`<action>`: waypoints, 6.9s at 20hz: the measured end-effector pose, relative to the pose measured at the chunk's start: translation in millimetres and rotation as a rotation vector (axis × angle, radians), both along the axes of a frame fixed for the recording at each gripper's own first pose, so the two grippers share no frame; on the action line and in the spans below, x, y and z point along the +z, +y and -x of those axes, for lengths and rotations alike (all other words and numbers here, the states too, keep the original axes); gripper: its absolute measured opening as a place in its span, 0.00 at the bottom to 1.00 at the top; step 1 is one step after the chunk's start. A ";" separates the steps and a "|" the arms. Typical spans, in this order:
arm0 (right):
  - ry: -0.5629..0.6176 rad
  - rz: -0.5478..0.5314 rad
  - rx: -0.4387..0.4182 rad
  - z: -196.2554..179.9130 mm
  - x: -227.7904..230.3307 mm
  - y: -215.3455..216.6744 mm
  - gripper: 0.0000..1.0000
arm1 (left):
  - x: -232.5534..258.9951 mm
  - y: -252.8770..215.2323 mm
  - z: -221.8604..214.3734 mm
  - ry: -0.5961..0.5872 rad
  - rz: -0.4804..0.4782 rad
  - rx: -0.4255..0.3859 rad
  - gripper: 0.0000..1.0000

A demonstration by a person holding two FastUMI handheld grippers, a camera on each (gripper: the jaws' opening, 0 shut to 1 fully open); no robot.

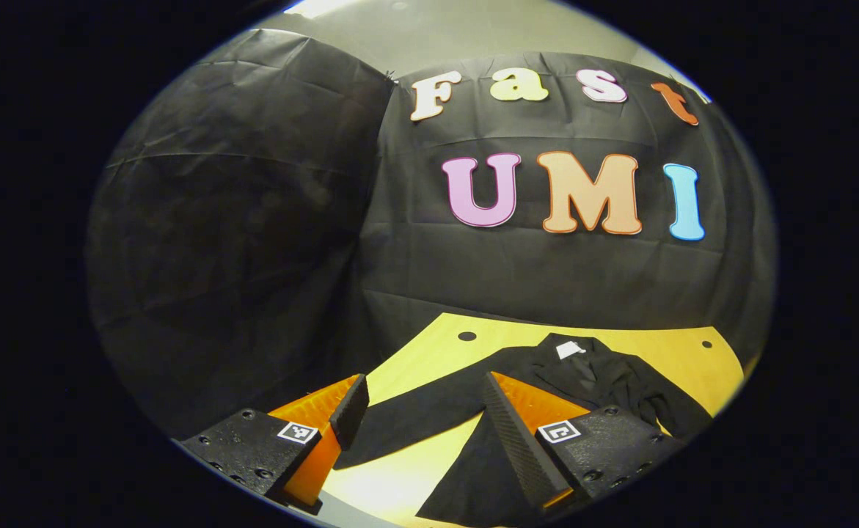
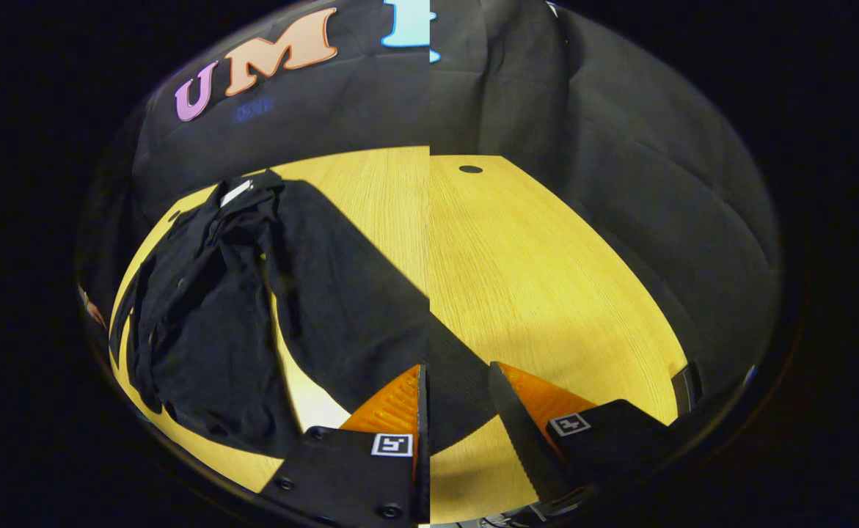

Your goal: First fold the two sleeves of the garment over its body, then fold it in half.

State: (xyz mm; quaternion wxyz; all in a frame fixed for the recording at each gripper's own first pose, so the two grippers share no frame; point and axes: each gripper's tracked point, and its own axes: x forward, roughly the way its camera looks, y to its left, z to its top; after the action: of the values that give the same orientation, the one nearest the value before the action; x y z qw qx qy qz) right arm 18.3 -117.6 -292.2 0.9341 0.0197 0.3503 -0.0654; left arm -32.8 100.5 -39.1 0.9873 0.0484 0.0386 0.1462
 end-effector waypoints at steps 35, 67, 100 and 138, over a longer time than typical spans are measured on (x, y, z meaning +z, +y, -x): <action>0.024 -0.043 0.057 -12.0 -10.4 31.3 0.05 | -18.0 -30.9 10.1 0.014 0.067 -0.040 0.92; -0.094 -0.018 0.048 -123.0 111.6 127.8 0.02 | -40.5 7.4 -25.9 0.132 -0.015 -0.176 0.93; -0.397 -0.070 0.434 -264.3 237.1 453.2 0.02 | -58.6 86.9 -65.2 0.195 0.089 -0.213 0.94; -0.163 -0.126 0.730 -271.1 144.0 565.2 0.52 | -157.0 137.3 -67.6 0.407 0.158 -0.108 0.95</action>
State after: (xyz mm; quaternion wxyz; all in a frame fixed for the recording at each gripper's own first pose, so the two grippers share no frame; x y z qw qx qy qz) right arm 289.4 447.6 -148.1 0.9178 -0.0439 0.2620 0.2951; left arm 34.8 237.8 -196.0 0.9663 0.0016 0.2455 0.0769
